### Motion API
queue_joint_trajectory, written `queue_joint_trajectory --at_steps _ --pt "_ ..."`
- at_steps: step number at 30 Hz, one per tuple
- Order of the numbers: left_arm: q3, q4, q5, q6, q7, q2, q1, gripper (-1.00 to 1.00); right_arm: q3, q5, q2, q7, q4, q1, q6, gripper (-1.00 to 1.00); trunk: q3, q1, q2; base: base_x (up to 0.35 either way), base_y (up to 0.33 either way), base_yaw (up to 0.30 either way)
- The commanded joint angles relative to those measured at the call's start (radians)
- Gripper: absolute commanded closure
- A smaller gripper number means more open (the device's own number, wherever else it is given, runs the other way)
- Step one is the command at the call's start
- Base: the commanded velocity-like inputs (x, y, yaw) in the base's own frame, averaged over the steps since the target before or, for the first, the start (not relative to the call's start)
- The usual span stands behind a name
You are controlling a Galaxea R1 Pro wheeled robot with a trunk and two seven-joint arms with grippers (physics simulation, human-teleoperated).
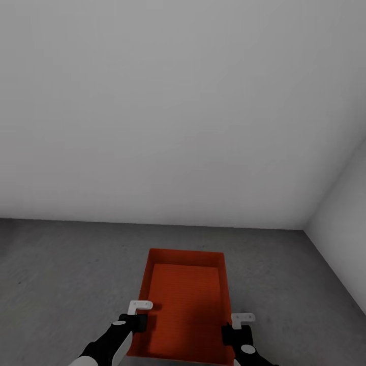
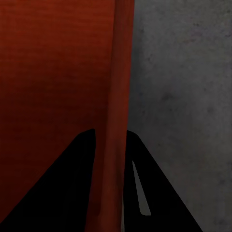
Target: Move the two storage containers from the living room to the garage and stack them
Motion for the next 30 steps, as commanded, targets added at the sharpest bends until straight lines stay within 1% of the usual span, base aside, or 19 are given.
queue_joint_trajectory --at_steps 1,30 --pt "-0.004 -0.006 0.015 0.006 0.003 0.002 -0.001 1.0 0.01 -0.015 -0.004 -0.002 0.062 -0.001 -0.002 1.0 -0.001 0.0 -0.001 0.0 0.0 0.0" --pt "-0.004 -0.005 0.016 0.006 0.003 0.002 -0.001 1.0 0.01 -0.015 -0.004 -0.002 0.062 -0.001 -0.002 1.0 -0.001 0.0 -0.001 0.0 0.0 0.0"
